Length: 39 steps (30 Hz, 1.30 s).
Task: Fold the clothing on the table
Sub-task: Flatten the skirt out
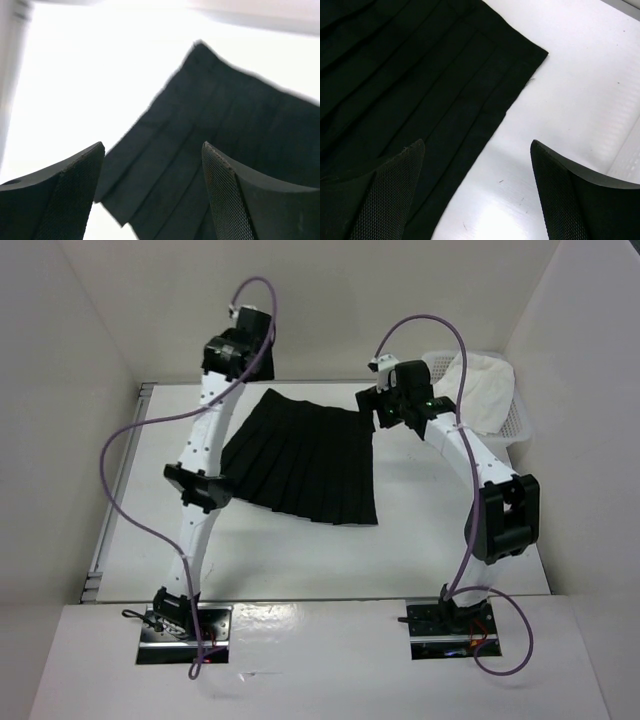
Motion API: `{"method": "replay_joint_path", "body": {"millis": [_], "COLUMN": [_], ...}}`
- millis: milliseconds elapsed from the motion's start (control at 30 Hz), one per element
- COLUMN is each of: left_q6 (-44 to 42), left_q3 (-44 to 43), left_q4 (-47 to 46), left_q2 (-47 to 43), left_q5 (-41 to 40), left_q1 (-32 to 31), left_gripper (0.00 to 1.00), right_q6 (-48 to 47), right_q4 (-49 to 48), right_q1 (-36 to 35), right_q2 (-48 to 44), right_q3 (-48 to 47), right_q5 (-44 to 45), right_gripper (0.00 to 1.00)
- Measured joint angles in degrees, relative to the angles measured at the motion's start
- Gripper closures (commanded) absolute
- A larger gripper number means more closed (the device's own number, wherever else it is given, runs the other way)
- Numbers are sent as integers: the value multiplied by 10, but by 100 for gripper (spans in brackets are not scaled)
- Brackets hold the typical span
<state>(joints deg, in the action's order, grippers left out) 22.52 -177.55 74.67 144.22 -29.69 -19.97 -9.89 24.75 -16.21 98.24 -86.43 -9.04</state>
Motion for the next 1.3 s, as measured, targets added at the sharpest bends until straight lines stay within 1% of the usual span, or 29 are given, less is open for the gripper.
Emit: {"method": "replay_joint_path", "body": {"millis": [100, 200, 233, 300, 400, 467, 567, 633, 700, 767, 900, 967, 1067, 1133, 1300], "left_q6": [-1, -1, -1, 2, 16, 19, 17, 22, 34, 53, 97, 113, 125, 125, 125], "left_q3": [34, 53, 62, 98, 238, 396, 635, 751, 839, 908, 1003, 1033, 1052, 1068, 1106], "left_q4": [-1, -2, -3, -10, -19, -63, -145, -184, -221, -250, -329, -361, -403, -436, -516], "left_q2": [-102, -200, -232, -299, -419, -511, -643, -699, -720, -722, -662, -624, -579, -566, -552], "left_q5": [-22, -38, -43, -65, -112, -129, -107, -92, -83, -76, -46, -32, -27, -13, 24], "left_q1": [-1, -24, -32, -53, -75, -80, -71, -58, -47, -44, -52, -55, -55, -49, -7], "left_gripper": [14, 14, 13, 11, 11, 10, 10, 10, 9, 9, 9, 9, 9, 9, 9], "right_q6": [0, 0, 0, 0, -1, -1, -2, -2, -2, -2, 0, 6, 16, 22, 37], "right_q4": [1, 3, 6, 6, 6, 6, 8, 9, 12, 16, 20, 26, 32, 32, 33], "right_q1": [0, -2, -3, -7, -17, -24, -34, -38, -41, -42, -43, -44, -46, -46, -51], "right_q2": [-9, -25, -30, -37, -44, -50, -58, -61, -63, -63, -66, -66, -66, -59, -19], "right_q3": [10, 25, 27, 28, 29, 33, 36, 36, 36, 37, 51, 57, 63, 63, 63], "right_q5": [-10, -20, -23, -25, -30, -33, -37, -37, -33, -28, -14, -6, 2, 9, 35], "right_gripper": [9, 9, 9, 9, 9, 9, 9, 9, 9, 9, 9, 9, 9, 9, 9]}}
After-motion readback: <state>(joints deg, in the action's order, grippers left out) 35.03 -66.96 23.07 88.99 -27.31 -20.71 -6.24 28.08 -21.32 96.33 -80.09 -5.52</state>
